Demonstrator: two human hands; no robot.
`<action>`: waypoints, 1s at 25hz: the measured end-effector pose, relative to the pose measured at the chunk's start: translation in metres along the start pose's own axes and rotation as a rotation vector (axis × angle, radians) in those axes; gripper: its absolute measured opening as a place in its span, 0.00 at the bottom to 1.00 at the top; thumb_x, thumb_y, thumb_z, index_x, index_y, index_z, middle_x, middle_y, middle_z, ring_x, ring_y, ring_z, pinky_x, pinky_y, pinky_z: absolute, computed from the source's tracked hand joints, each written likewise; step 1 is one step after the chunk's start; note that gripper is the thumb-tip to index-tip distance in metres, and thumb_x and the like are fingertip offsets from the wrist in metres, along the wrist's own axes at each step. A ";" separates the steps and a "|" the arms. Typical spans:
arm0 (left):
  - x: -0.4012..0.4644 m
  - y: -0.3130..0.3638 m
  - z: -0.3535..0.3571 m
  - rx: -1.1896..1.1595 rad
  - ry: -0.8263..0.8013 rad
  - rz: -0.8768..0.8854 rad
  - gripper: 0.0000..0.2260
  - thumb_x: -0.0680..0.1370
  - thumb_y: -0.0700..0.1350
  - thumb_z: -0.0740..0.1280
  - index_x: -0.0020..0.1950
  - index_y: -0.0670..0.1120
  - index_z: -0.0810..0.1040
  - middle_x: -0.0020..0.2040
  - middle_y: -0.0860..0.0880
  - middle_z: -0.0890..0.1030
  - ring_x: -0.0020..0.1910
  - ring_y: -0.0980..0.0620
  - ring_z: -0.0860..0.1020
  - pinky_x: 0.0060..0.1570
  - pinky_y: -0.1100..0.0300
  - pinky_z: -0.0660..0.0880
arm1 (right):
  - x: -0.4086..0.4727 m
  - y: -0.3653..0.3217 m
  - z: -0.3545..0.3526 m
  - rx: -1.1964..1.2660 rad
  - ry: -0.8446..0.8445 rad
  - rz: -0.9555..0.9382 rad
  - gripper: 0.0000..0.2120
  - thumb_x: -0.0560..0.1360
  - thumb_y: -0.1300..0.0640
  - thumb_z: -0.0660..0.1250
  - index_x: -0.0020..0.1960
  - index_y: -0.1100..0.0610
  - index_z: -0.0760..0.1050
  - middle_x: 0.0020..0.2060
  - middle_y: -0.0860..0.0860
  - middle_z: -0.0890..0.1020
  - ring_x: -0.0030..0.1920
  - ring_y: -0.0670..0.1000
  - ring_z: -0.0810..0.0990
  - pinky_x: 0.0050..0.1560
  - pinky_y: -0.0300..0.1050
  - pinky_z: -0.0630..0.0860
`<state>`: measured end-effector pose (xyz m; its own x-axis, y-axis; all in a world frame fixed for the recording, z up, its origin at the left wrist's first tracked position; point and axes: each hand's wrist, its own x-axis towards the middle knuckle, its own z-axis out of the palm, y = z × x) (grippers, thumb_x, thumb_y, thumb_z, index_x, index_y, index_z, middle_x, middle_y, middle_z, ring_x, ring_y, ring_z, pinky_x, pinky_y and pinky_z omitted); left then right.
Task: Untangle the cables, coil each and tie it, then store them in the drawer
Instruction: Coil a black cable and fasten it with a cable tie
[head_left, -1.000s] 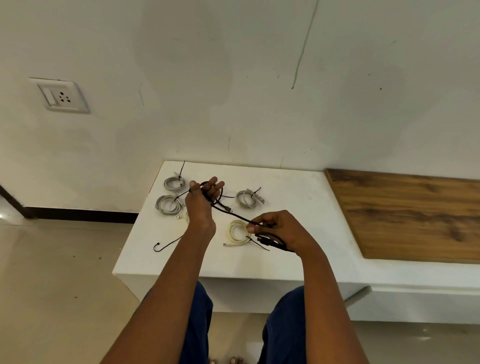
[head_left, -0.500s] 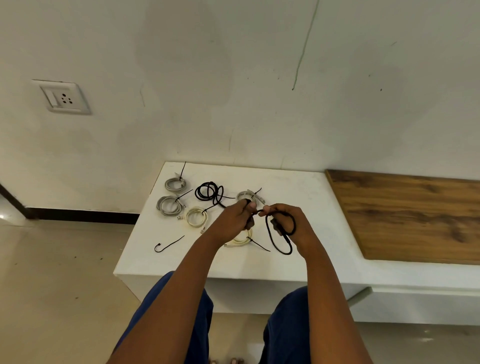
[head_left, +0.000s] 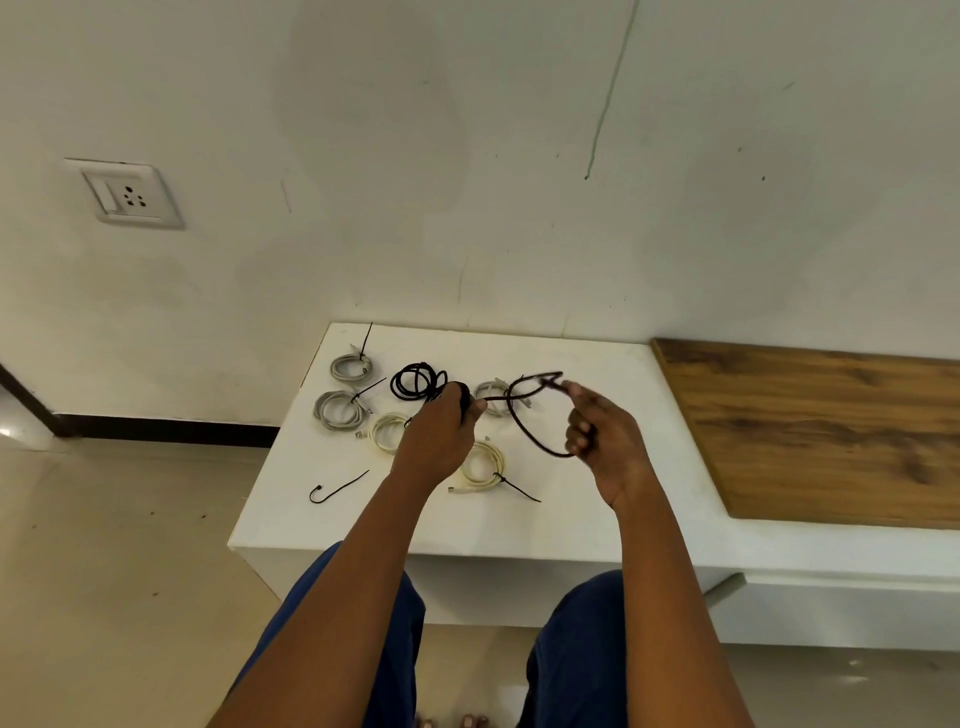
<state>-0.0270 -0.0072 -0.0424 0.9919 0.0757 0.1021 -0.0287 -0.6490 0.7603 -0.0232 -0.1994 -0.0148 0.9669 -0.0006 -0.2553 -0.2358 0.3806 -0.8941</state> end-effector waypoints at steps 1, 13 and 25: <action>0.000 -0.001 -0.001 0.013 0.022 -0.014 0.11 0.81 0.50 0.58 0.44 0.44 0.66 0.40 0.44 0.78 0.40 0.43 0.75 0.41 0.52 0.70 | 0.001 -0.001 -0.001 0.065 0.047 -0.074 0.08 0.78 0.58 0.63 0.54 0.59 0.77 0.24 0.48 0.67 0.21 0.44 0.64 0.23 0.35 0.64; -0.003 0.009 -0.001 -0.196 -0.125 0.070 0.10 0.80 0.47 0.63 0.46 0.41 0.72 0.36 0.49 0.77 0.37 0.52 0.76 0.42 0.58 0.71 | -0.001 -0.004 -0.010 0.255 0.137 -0.176 0.12 0.80 0.56 0.60 0.62 0.55 0.71 0.49 0.58 0.81 0.47 0.56 0.81 0.53 0.47 0.78; -0.009 0.038 0.004 -1.079 -0.525 -0.200 0.12 0.81 0.47 0.56 0.38 0.47 0.69 0.25 0.54 0.60 0.22 0.57 0.56 0.30 0.60 0.54 | -0.004 0.003 0.004 -0.429 -0.114 -0.160 0.18 0.81 0.56 0.52 0.68 0.43 0.66 0.40 0.48 0.84 0.42 0.43 0.83 0.54 0.40 0.67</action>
<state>-0.0365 -0.0358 -0.0167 0.9128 -0.3758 -0.1601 0.2904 0.3215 0.9013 -0.0272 -0.1948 -0.0150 0.9933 0.0823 -0.0811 -0.0786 -0.0325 -0.9964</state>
